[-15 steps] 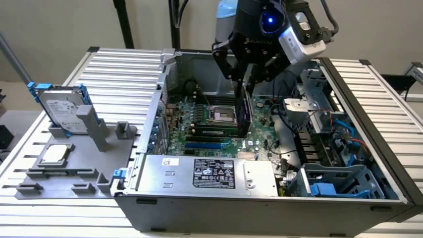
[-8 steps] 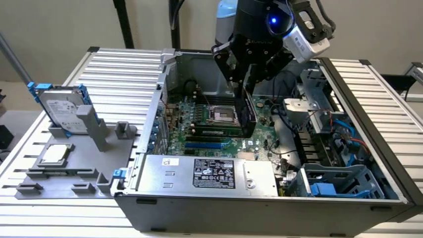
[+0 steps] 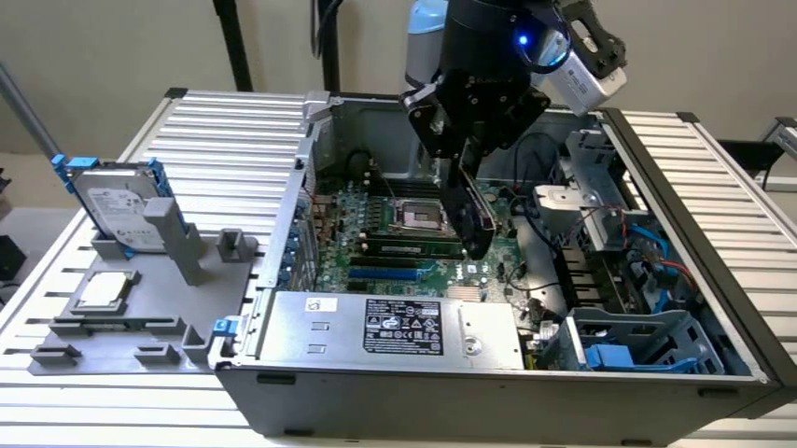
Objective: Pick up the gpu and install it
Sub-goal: 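Insert the gpu into the slot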
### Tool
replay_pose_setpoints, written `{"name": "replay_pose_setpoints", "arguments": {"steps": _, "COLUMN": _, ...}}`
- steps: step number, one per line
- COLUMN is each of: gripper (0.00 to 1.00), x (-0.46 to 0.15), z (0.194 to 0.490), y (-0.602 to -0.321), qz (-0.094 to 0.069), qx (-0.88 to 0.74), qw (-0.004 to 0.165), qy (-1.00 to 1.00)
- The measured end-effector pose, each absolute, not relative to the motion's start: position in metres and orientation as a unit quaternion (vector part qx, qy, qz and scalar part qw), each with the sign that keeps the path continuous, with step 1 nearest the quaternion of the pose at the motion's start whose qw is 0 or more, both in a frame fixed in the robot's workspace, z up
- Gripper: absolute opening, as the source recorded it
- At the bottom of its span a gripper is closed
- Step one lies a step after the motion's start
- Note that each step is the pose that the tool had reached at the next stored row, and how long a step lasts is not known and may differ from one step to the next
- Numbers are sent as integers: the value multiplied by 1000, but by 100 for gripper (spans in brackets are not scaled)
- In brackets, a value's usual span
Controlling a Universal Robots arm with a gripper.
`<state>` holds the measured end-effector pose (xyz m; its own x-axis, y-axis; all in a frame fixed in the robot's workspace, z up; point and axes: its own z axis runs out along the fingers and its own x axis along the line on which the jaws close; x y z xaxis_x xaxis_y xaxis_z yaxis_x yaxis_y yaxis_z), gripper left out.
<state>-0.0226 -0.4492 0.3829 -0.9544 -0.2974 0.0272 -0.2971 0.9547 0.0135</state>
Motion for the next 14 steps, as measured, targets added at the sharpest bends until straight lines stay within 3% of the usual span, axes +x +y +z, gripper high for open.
{"name": "replay_pose_setpoints", "arguments": {"steps": 14, "gripper": 27, "x": -23, "z": 377, "y": -449, "qz": -2, "qx": 274, "qw": 14, "qy": -962}}
